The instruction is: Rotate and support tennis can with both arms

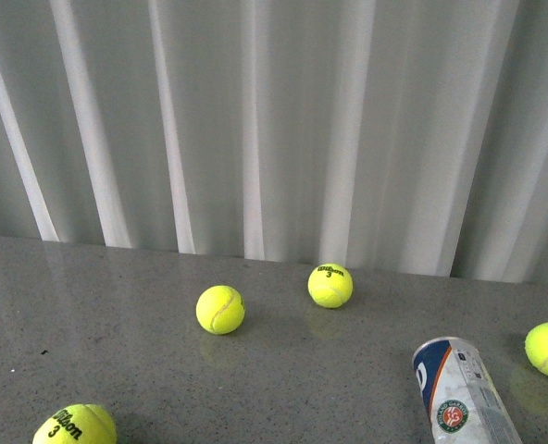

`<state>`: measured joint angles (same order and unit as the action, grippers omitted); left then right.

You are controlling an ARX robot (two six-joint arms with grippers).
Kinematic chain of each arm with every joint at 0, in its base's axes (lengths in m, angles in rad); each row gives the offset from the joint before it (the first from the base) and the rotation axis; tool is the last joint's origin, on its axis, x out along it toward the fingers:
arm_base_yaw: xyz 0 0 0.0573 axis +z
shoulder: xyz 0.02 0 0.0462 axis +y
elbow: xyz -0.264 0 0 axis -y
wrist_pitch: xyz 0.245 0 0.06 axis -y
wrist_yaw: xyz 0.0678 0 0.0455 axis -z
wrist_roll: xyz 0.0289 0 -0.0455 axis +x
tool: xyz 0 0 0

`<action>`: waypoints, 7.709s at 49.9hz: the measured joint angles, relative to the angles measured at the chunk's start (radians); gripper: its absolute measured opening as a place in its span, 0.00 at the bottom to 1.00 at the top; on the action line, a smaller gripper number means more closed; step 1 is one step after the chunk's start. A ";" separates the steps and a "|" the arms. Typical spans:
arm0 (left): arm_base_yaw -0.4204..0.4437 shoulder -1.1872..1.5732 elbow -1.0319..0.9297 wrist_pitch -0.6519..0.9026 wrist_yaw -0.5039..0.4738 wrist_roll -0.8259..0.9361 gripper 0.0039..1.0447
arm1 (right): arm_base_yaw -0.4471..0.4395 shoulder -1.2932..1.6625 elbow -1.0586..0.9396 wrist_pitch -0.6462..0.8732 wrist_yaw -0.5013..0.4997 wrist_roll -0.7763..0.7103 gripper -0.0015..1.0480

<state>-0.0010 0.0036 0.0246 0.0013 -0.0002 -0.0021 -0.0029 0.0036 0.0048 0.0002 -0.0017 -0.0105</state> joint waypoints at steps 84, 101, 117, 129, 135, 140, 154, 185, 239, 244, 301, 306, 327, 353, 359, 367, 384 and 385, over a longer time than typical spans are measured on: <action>0.000 0.000 0.000 0.000 0.000 0.000 0.94 | 0.050 1.740 0.965 -0.072 -0.135 0.282 0.93; 0.000 0.000 0.000 -0.001 0.000 0.000 0.94 | 0.080 1.885 0.899 -0.018 -0.151 0.305 0.93; 0.000 0.000 0.000 -0.001 0.000 0.000 0.94 | 0.100 1.938 0.868 0.060 -0.157 0.308 0.93; 0.000 0.000 0.000 -0.001 0.000 0.000 0.94 | 0.116 2.004 0.839 0.117 -0.154 0.320 0.88; 0.000 0.000 0.000 -0.001 0.000 0.000 0.94 | 0.119 2.023 0.827 0.145 -0.153 0.325 0.67; 0.000 0.000 0.000 -0.001 0.000 0.000 0.94 | 0.120 2.023 0.826 0.150 -0.150 0.328 0.56; 0.000 0.000 0.000 -0.001 0.000 0.000 0.94 | 0.140 1.977 0.813 0.152 -0.123 0.288 0.34; 0.000 0.000 0.000 -0.001 0.000 0.000 0.94 | 0.273 1.755 0.698 0.266 -0.133 -0.756 0.26; 0.000 0.000 0.000 -0.001 0.000 0.000 0.94 | 0.428 2.106 0.785 0.528 -0.095 -1.129 0.25; 0.000 0.000 0.000 -0.001 0.000 0.000 0.94 | 0.425 2.106 0.779 0.528 -0.097 -1.127 0.42; 0.000 0.000 0.000 -0.001 0.000 0.000 0.94 | 0.416 1.872 0.699 0.372 -0.084 -1.073 0.93; 0.000 0.000 0.000 -0.001 0.000 0.000 0.94 | 0.410 1.833 0.699 0.351 -0.087 -1.073 0.93; 0.000 0.000 0.000 -0.001 0.000 0.000 0.94 | 0.386 1.592 0.701 0.275 -0.116 -1.034 0.93; 0.000 0.000 0.000 -0.001 0.000 0.000 0.94 | 0.137 0.990 0.621 0.934 0.227 -0.603 0.93; 0.000 0.000 0.000 -0.001 0.000 0.000 0.94 | 0.065 0.845 0.613 0.558 0.071 -0.370 0.81; 0.000 0.000 0.000 -0.001 0.000 0.000 0.94 | 0.005 0.679 0.401 0.270 0.007 -0.056 0.47; 0.000 0.000 0.000 -0.001 0.000 0.000 0.94 | 0.004 0.534 0.203 0.323 0.001 -0.005 0.03; 0.000 0.000 0.000 -0.001 0.000 0.000 0.94 | 0.004 0.525 0.188 0.323 0.002 -0.003 0.03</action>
<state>-0.0010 0.0032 0.0246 0.0006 -0.0002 -0.0021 0.0013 0.5282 0.1932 0.3229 0.0006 -0.0135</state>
